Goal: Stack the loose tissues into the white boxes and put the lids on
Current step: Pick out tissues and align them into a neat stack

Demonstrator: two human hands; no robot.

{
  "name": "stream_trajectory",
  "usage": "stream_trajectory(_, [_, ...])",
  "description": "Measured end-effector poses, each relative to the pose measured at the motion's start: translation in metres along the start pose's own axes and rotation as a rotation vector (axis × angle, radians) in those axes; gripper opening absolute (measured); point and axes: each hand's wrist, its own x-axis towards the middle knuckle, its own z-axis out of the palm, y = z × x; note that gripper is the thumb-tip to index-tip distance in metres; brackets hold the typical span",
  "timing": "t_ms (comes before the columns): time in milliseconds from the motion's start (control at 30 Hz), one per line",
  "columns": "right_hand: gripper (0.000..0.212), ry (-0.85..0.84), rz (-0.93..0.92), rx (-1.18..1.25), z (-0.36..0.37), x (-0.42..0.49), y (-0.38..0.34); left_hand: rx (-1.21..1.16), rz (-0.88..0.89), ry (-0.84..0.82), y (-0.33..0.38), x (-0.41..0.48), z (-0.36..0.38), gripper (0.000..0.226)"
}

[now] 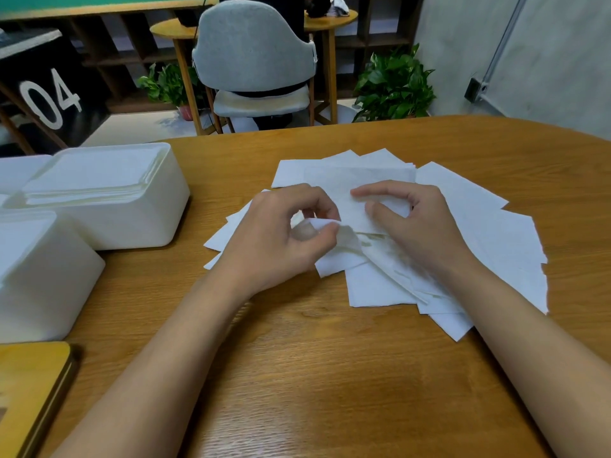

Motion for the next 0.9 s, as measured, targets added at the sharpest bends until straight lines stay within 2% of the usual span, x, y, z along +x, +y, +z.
stream_trajectory(67, [0.02,-0.041,-0.059,0.019,-0.001,-0.002,-0.004,-0.031,0.012,0.021,0.0,0.0,0.001,0.002])
stream_trajectory(133, [0.022,-0.132,-0.105,0.068,-0.002,-0.005,-0.008,-0.063,0.017,0.065,0.001,0.0,0.003,0.004])
stream_trajectory(233, [0.022,-0.23,-0.081,0.145,0.0,-0.009,-0.009,-0.113,-0.014,0.149,0.0,0.0,0.007,0.011])
stream_trajectory(333, [0.01,-0.108,-0.095,0.057,0.005,-0.007,-0.008,-0.152,-0.06,0.116,-0.001,0.001,0.006,0.025])
stream_trajectory(467, [0.008,0.02,0.034,0.204,-0.003,-0.002,-0.008,-0.159,-0.177,0.089,-0.005,0.002,-0.002,0.041])
stream_trajectory(533, [0.004,0.006,0.067,0.235,-0.008,-0.001,-0.01,-0.203,-0.22,0.098,-0.007,0.003,-0.005,0.041])
stream_trajectory(600, [0.013,-0.059,0.062,0.239,-0.009,-0.002,-0.013,-0.247,-0.243,0.069,-0.007,0.004,-0.009,0.041])
stream_trajectory(767, [0.051,-0.215,-0.019,0.161,-0.005,-0.005,-0.016,-0.232,-0.255,0.004,-0.005,0.004,-0.01,0.032])
stream_trajectory(900, [0.072,-0.252,-0.044,0.075,-0.004,-0.004,-0.015,-0.187,-0.243,-0.014,-0.008,0.004,-0.011,0.03])
